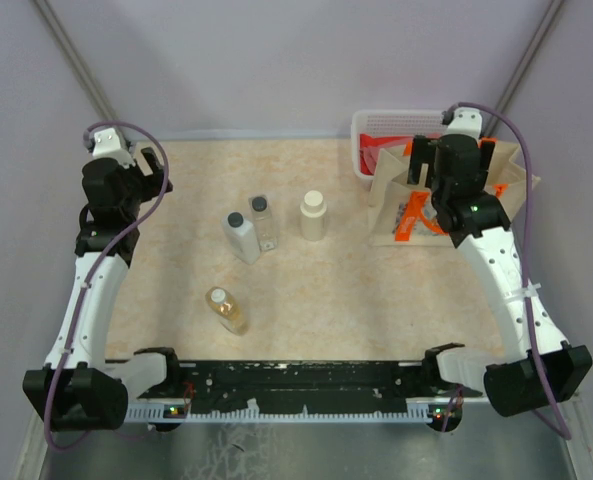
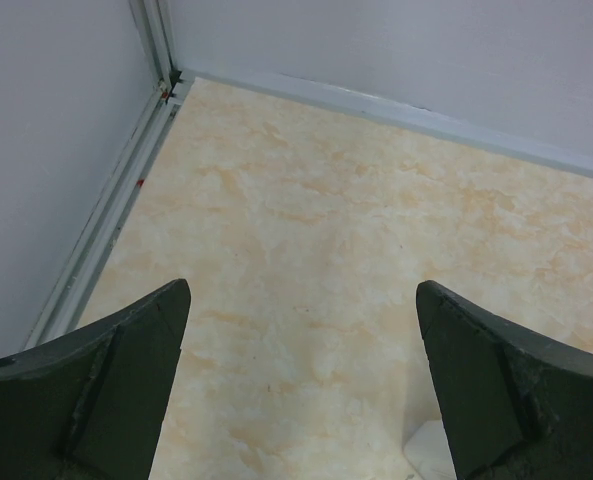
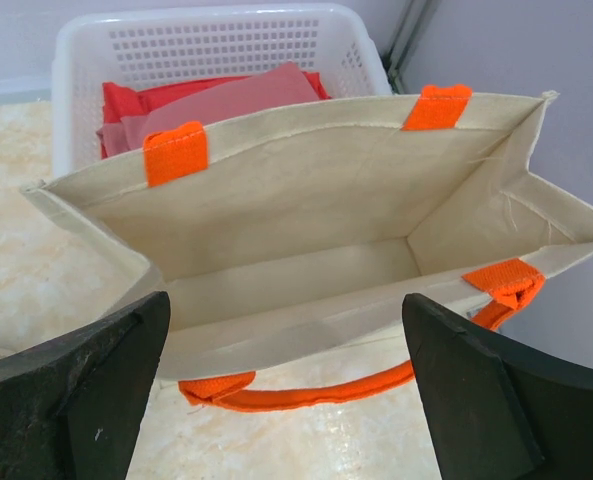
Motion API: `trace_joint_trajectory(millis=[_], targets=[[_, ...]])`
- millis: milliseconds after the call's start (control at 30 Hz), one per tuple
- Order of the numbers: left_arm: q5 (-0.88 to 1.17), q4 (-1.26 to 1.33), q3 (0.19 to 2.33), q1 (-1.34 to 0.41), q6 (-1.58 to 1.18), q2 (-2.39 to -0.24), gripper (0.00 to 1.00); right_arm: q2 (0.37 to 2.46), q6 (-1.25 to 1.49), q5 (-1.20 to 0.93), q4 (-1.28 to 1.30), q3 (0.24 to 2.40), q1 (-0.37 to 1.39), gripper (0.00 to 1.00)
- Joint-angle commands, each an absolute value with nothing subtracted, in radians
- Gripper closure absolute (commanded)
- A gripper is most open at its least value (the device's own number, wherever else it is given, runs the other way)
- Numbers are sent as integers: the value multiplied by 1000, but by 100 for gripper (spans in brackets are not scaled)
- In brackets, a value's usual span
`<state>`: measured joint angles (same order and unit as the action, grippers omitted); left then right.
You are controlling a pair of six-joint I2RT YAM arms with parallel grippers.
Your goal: Place the personal care products into the canvas bag
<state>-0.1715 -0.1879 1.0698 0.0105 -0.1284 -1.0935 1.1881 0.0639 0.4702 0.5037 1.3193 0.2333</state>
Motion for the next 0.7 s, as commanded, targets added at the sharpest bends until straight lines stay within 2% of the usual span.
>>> trace_joint_trajectory(millis=[0,133,467,667], targets=[[-144,-116,1050,8,-68,-1043,0,1225,72,400,554,1448,234,1],[-104,-81,1005,9,-40,-1024,0,1326,84,337,693,1587,233,1],[-81,-156,1060,8,30,-1063,0,1568,79,225,936,1825,237,1],[-58,-149,1048,8,69,-1042,0,1625,95,220,942,1769,247,1]])
